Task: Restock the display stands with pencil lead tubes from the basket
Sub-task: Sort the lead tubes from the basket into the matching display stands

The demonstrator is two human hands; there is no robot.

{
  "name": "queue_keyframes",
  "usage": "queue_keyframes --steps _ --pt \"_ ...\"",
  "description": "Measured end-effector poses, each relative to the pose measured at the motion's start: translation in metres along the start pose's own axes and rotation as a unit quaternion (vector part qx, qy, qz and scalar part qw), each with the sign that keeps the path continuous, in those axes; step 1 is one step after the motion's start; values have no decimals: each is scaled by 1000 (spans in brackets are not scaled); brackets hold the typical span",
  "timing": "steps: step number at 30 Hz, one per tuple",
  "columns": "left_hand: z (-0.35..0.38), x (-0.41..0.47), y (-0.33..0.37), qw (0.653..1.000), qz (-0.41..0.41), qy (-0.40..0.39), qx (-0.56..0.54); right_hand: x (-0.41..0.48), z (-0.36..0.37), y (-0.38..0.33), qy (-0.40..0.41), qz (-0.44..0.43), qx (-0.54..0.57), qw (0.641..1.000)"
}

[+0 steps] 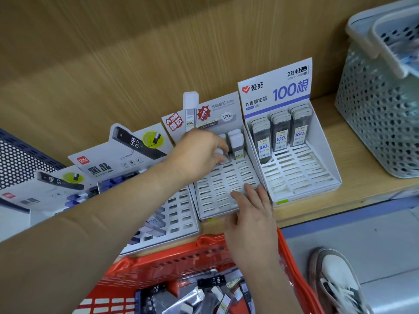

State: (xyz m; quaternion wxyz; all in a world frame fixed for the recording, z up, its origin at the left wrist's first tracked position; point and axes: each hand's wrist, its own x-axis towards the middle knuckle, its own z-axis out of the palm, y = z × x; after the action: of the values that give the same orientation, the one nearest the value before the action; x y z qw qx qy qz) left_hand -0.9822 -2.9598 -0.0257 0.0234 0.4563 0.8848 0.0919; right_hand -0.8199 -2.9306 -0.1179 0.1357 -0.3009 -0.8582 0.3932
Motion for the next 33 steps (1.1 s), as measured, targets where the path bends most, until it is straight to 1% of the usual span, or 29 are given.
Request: queue_keyframes --steps 2,5,9,11,14,15,17,19,20,22,23,24,27,29,31,33 --pt "-1 -1 2 999 -17 9 -33 0 -2 1 -14 -1 3 1000" --pt "2 -3 6 993 -20 83 -79 0 -4 2 -17 -4 7 1000" --pt "10 -1 2 983 -14 179 -32 0 -4 5 -20 -14 18 1000" --pt "15 2 0 979 3 205 2 0 -5 6 -21 -18 20 999" --pt "18 1 4 979 1 203 -7 0 -5 8 -17 -23 34 999" --pt "16 2 7 980 -13 196 -14 1 -6 9 -21 -25 40 999" --pt "11 2 11 986 -58 154 -11 2 -10 10 -32 -22 60 997" --pt "3 -7 17 987 -98 128 -2 1 -19 8 -30 -9 102 994" --pt "-1 -17 20 985 -110 134 -13 -1 -24 7 -20 -9 122 992" --pt "-9 -47 29 976 -115 178 -55 -5 -31 1 -1 -26 149 988" --pt "-13 -67 35 970 -117 196 -79 -6 -34 -1 -5 -37 155 987" --pt "-16 -89 40 966 -126 203 -101 -6 -37 -3 -28 -44 157 986" --pt "-6 -159 41 953 -193 176 -156 -8 -40 -11 -171 -48 131 975" --pt "14 -204 33 941 -259 130 -175 -17 -36 -16 -254 -50 83 962" --pt "39 -243 21 932 -316 45 -175 -32 -22 -13 -299 -62 -2 952" --pt "68 -278 11 922 -347 -64 -161 -52 -1 -1 -330 -74 -103 935"
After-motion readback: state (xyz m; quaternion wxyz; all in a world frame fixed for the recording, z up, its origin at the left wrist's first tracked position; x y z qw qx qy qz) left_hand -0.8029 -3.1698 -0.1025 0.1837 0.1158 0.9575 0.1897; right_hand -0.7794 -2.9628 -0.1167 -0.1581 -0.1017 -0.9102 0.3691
